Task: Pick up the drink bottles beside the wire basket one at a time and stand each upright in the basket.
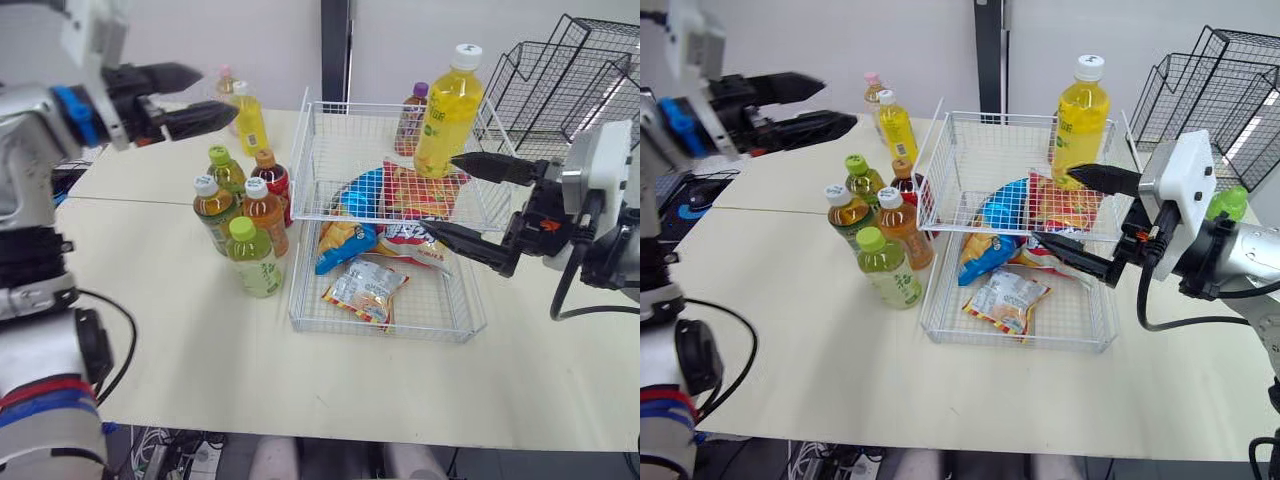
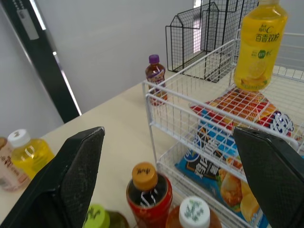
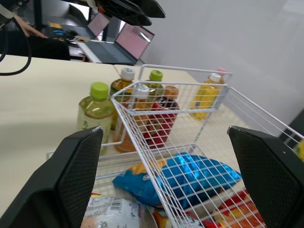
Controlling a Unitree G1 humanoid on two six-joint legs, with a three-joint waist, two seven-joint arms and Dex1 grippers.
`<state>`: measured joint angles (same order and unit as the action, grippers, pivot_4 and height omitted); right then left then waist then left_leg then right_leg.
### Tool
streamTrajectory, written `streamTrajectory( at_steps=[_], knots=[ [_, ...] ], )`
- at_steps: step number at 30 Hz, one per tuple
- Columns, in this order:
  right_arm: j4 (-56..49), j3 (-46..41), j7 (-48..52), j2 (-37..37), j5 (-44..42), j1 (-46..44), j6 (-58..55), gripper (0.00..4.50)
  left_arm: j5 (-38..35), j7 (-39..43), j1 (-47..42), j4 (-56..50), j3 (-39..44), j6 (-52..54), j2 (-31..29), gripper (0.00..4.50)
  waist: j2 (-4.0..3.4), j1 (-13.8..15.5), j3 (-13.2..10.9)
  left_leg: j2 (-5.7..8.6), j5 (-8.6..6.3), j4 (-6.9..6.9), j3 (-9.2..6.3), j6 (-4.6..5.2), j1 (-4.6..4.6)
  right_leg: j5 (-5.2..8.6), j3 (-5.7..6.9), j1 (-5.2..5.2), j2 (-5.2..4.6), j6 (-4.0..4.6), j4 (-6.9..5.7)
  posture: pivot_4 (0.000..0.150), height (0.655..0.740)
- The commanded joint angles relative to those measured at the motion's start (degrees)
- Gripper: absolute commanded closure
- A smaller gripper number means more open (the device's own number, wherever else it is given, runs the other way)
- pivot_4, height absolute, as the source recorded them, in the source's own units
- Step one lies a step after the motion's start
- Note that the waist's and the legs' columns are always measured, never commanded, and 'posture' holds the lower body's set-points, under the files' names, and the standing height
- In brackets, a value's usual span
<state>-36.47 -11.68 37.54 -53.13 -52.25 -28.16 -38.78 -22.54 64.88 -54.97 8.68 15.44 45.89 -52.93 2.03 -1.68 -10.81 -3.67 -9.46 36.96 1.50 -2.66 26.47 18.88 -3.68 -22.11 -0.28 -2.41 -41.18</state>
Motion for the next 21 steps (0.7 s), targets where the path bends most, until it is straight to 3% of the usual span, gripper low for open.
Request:
streamTrajectory(
  at_steps=[1, 9, 16, 21],
  knots=[
    [-0.4, 0.2, 1.2, 0.2, 0.1, -1.0, 0.2, 0.0, -2.9, 0.3, 5.9, -3.1, 4.3, 1.5, -3.2, 0.02, 0.0, 0.2, 0.0, 0.0, 0.0, 0.0, -0.02, 0.01, -0.01, 0.0, 0.02, 0.03, -0.03, 0.0, 0.01, 0.15, 0.7134],
    [-4.8, 2.0, -0.6, 1.7, -4.6, -1.5, -3.8, 0.0, -6.2, -7.7, 21.2, -7.5, 11.1, 0.3, 0.2, 0.02, 0.01, 0.2, 0.0, -0.06, 0.0, 0.01, -0.07, 0.02, 0.0, 0.0, 0.09, 0.05, -0.09, 0.01, 0.0, 0.15, 0.7134],
    [-3.7, 1.4, 0.2, 1.1, -6.2, -1.9, -5.4, 0.0, -6.5, -20.6, 23.3, -15.4, 8.8, 1.0, 9.5, 0.02, 0.06, 0.3, 0.0, -0.02, 0.0, 0.04, -0.1, 0.03, -0.01, -0.01, 0.09, 0.13, -0.15, 0.0, 0.01, 0.15, 0.7134],
    [-3.1, 1.2, 0.7, 0.6, -6.0, -2.3, -5.7, 0.0, -2.5, -31.5, 23.3, -17.7, 6.3, -1.1, 14.8, 0.02, 0.06, 0.1, 0.0, 0.02, 0.0, 0.01, -0.08, 0.03, -0.04, -0.01, 0.06, 0.12, -0.03, 0.0, 0.02, 0.15, 0.7134]
  ],
)
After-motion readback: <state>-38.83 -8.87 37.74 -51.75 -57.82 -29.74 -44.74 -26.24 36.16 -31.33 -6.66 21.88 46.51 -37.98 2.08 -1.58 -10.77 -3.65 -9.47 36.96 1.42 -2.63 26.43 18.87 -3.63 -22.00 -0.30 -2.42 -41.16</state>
